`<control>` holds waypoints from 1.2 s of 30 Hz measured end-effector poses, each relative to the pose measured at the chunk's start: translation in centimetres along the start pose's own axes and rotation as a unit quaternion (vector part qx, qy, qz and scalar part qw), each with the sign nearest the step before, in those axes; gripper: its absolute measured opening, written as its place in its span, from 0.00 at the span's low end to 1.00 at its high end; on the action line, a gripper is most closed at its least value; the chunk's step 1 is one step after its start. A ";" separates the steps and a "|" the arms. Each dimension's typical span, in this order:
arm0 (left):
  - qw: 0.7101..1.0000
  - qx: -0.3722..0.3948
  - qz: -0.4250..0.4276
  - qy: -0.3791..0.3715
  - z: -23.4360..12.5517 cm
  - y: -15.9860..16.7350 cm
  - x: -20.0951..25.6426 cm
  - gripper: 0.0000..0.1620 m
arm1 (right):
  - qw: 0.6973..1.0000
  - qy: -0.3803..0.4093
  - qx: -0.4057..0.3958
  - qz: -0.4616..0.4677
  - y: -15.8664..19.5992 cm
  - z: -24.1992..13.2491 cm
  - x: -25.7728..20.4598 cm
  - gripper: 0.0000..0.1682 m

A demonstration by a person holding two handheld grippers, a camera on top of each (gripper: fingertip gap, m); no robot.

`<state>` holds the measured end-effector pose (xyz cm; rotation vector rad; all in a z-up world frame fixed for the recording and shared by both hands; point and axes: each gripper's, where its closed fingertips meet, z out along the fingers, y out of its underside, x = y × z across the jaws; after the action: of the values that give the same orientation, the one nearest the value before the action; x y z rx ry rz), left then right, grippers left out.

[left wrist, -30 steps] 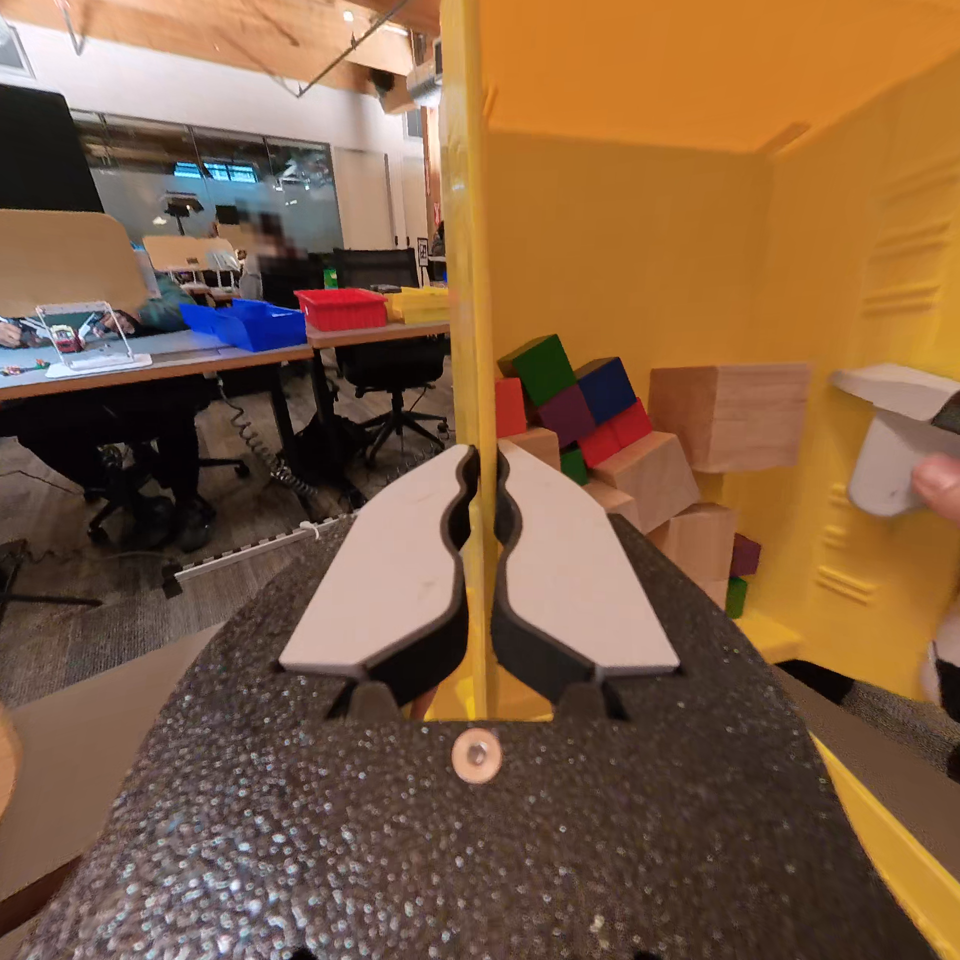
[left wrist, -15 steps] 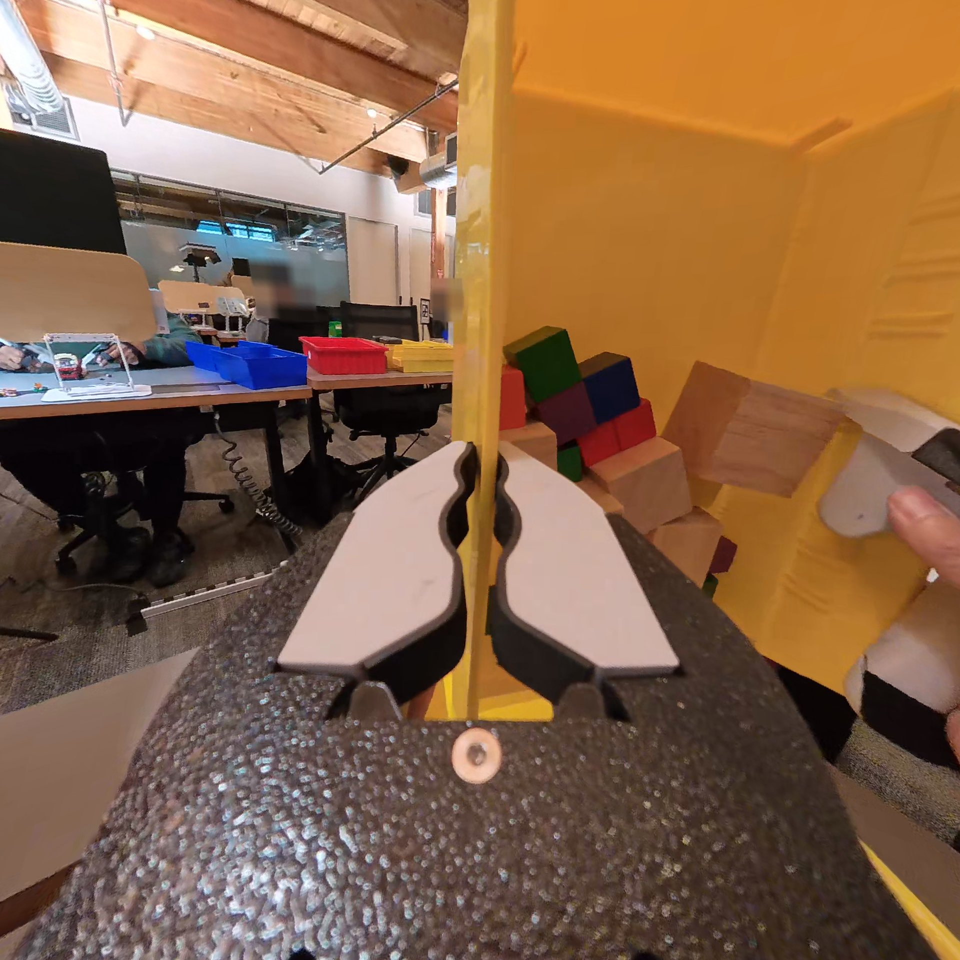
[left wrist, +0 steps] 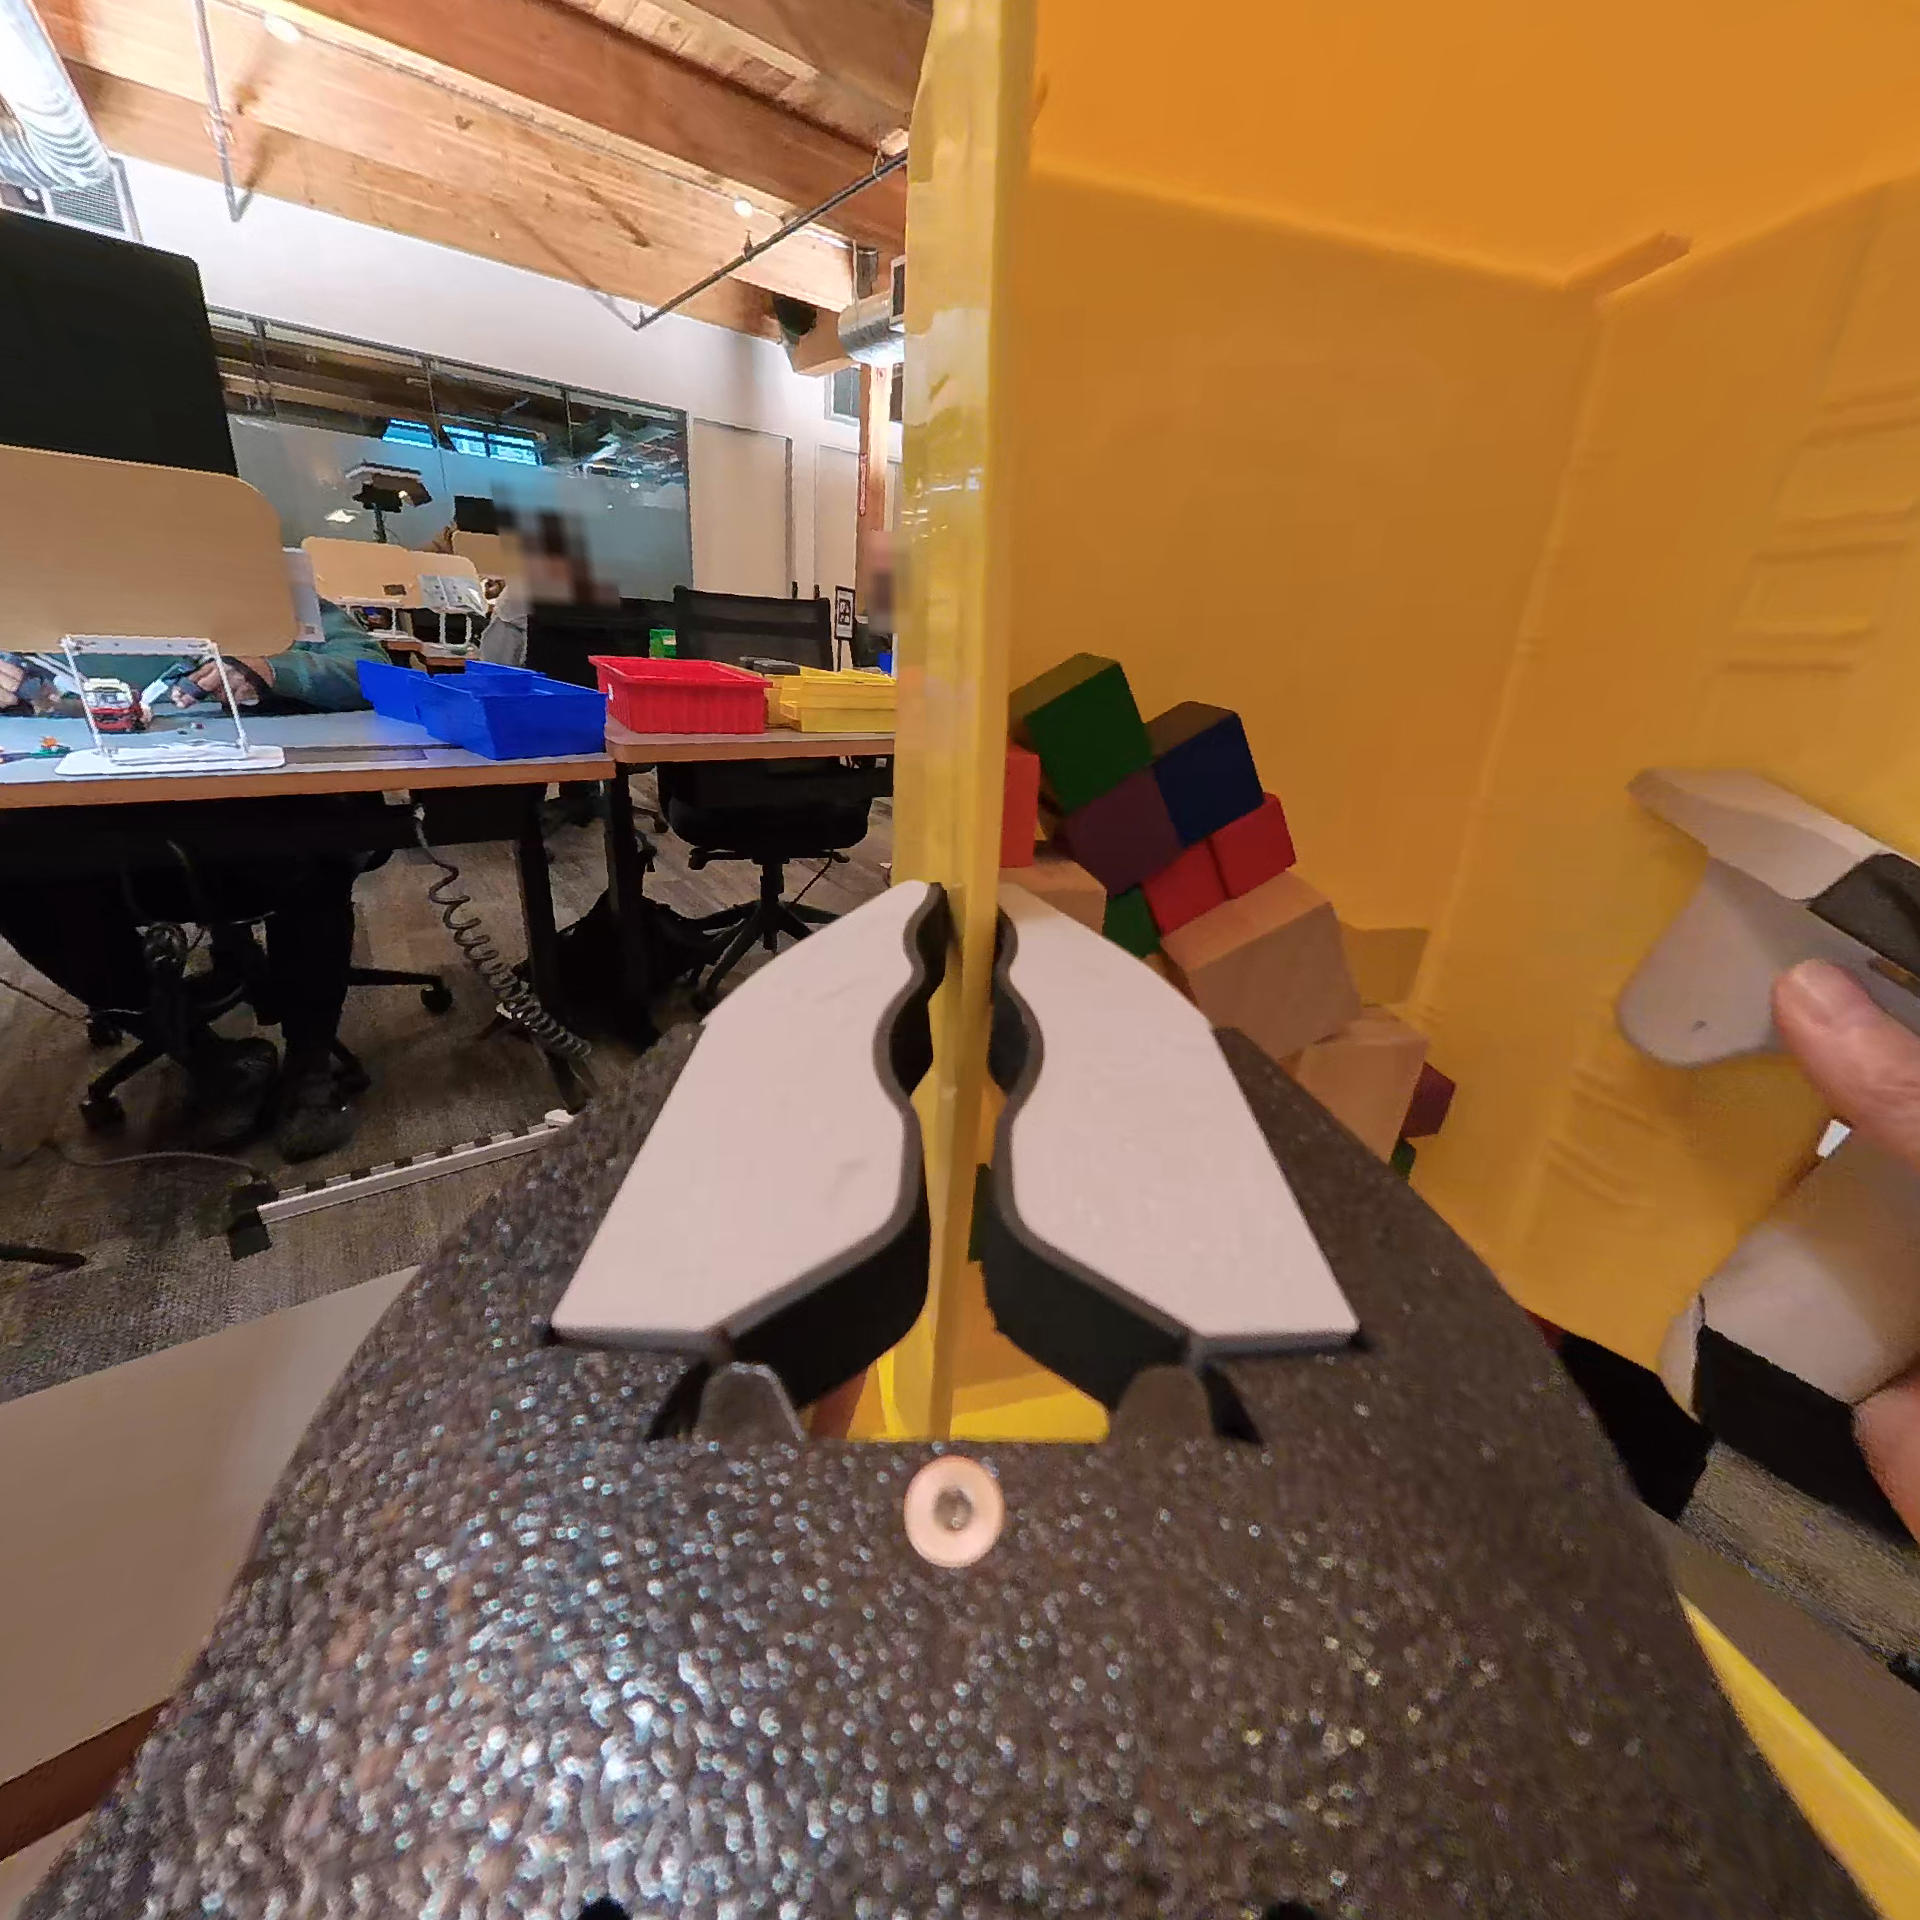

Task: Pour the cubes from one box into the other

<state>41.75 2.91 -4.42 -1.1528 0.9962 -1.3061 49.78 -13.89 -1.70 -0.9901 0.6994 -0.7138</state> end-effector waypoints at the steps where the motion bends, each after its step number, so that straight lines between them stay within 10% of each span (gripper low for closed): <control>1: 1.000 0.000 0.001 0.000 0.0 0.1 -0.1 0.03 | 1.000 -0.004 0.001 0.002 0.1 0.1 0.0 0.04; 36: 0.999 -0.008 0.033 0.026 0.2 1.0 0.2 0.04 | 0.998 -0.026 0.060 -0.007 -0.4 0.7 0.3 0.04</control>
<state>42.10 2.69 -5.31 -1.0942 1.0765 -1.2830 50.41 -13.96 -1.14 -0.9023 0.5973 -0.7309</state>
